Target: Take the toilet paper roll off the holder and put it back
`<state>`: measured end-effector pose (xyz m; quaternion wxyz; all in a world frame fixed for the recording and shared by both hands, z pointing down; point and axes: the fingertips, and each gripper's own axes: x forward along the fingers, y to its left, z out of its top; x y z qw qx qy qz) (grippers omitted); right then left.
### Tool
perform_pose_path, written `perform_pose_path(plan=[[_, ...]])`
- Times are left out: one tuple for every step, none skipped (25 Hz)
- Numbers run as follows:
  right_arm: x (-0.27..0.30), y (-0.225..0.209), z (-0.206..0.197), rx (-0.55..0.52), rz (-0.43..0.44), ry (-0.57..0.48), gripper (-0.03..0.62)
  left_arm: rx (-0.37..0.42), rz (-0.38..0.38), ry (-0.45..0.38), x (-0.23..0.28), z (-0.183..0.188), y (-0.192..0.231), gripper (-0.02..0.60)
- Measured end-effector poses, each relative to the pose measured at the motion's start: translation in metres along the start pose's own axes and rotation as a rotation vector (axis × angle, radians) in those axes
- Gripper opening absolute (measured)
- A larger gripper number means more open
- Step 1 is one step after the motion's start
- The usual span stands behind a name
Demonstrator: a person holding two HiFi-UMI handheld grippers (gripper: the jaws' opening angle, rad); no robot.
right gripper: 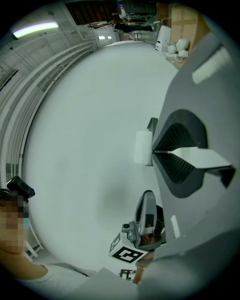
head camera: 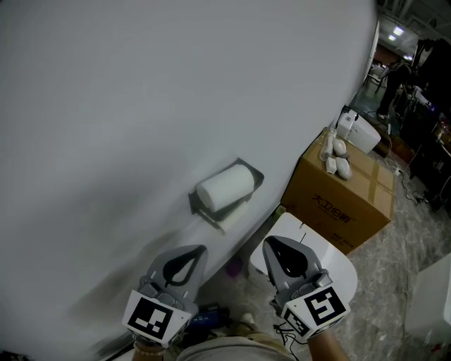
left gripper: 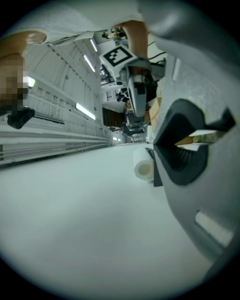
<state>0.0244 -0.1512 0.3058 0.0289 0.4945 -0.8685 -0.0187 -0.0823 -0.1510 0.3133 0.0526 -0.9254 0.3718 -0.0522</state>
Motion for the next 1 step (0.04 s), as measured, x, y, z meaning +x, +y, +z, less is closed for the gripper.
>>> perform_pose_path(plan=[[-0.0001,-0.0003,0.0002,0.0,-0.001,0.001,0.017,0.0,-0.003,0.003,0.0004,-0.0003,-0.0005,-0.006]])
